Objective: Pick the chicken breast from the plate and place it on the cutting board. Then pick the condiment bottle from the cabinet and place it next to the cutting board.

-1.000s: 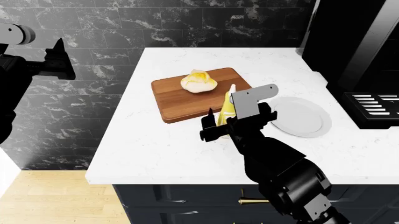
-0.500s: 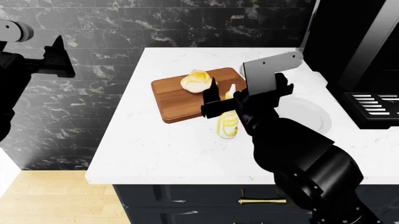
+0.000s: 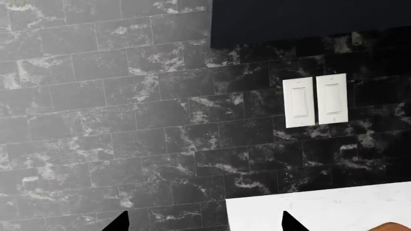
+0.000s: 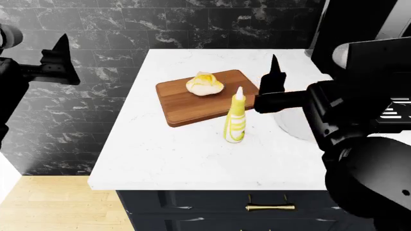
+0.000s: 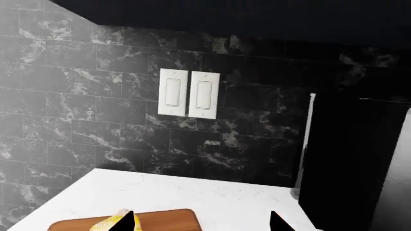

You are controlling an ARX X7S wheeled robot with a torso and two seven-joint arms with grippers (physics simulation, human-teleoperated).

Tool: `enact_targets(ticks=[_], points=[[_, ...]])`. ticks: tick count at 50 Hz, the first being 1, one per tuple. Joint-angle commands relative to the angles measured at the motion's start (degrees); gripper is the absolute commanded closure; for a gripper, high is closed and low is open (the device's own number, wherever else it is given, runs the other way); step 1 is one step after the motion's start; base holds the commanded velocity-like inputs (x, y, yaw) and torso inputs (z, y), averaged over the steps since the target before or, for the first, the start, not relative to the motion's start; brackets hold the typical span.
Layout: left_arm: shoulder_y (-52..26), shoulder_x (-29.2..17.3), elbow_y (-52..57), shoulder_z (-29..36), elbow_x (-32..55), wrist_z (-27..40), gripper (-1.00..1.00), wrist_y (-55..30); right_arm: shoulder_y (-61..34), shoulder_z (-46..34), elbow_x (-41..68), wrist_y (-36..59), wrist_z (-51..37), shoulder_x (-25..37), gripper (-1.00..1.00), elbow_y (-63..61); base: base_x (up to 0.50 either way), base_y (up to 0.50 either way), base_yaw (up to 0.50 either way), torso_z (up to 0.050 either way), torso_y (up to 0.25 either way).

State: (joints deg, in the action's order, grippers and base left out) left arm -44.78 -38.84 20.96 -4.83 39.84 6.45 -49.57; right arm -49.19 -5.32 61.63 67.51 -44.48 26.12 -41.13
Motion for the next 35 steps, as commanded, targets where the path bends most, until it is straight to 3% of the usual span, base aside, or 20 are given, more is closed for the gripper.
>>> enact_targets(ticks=[1,13,35], points=[[5.7,0.2,11.1,-5.6,7.4,2.7,-1.00,-4.4,3.2,14.4,19.4,6.6,-13.9,6.5,-1.00,-10.6,0.00,0.00,0.00,0.000,0.000],[8.6,1.3,15.9,-8.7,12.5,5.4,-1.00,-7.1,7.9,21.5,27.2,3.8,-19.2,11.5,-1.00,-13.9,0.00,0.00,0.00,0.000,0.000],[8.3,1.2,16.7,-7.2,12.7,5.9,-1.00,-7.3,13.2,25.8,25.1,1.9,-17.1,13.0,-1.00,-15.3,0.00,0.00,0.00,0.000,0.000]])
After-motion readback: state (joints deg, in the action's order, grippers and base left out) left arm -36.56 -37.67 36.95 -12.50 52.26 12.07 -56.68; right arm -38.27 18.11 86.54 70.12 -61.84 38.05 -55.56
